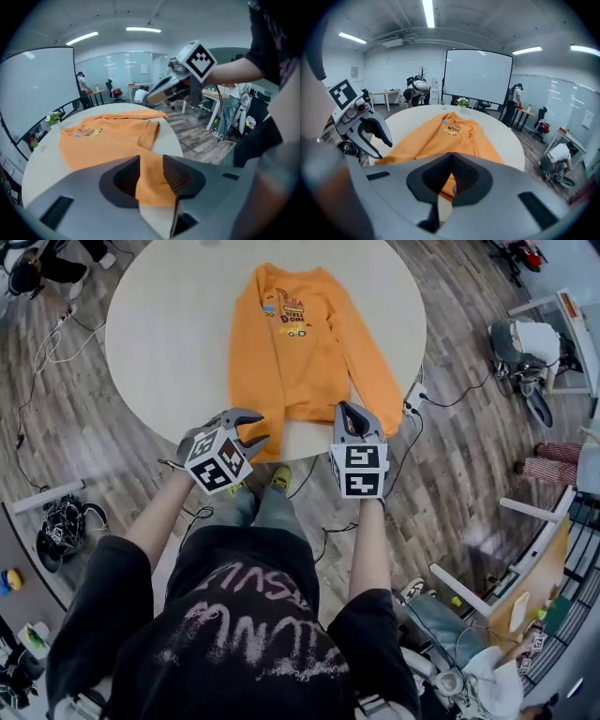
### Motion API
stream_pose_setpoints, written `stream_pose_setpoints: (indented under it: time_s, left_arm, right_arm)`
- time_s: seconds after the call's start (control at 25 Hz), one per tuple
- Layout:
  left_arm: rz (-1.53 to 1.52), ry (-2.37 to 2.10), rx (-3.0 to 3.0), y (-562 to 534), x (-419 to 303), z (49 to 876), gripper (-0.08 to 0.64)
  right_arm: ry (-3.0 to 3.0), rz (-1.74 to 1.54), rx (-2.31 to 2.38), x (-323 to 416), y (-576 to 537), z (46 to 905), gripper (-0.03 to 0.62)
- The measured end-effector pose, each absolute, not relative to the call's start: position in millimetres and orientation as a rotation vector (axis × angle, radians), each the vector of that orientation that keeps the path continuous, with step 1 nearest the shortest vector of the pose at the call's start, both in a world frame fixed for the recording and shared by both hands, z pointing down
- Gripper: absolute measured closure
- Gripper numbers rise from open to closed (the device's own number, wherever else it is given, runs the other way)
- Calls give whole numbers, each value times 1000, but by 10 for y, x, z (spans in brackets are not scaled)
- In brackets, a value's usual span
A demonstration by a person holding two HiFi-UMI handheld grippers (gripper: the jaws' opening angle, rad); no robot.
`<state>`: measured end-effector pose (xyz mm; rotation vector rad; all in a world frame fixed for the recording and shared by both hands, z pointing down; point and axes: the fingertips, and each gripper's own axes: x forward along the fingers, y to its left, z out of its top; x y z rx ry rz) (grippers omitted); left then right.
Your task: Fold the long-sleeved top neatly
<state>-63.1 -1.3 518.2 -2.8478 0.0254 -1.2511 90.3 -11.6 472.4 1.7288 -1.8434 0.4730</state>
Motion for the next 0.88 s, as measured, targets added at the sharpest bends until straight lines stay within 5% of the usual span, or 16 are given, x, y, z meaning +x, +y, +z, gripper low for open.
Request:
stream_pose_setpoints:
  time_s: [0.36, 0.44, 0.56, 0.88]
  left_arm:
    - [-1575, -13, -2667, 445, -747, 5844, 293]
    - [-1630, 60, -2627, 396, -794, 5928, 326]
    - [-1642, 177, -2655, 266, -855, 5902, 479]
    - [-1459, 496, -2853, -371, -1255, 5331, 502]
  right_arm:
    - [-1913, 508, 1643, 992, -99, 4964, 586]
    - [-1932, 509, 1619, 997, -109, 5003, 586]
    - [-1955, 499, 1588, 1006, -142, 5033, 586]
    - [-2006, 484, 1505, 814, -341, 5027, 586]
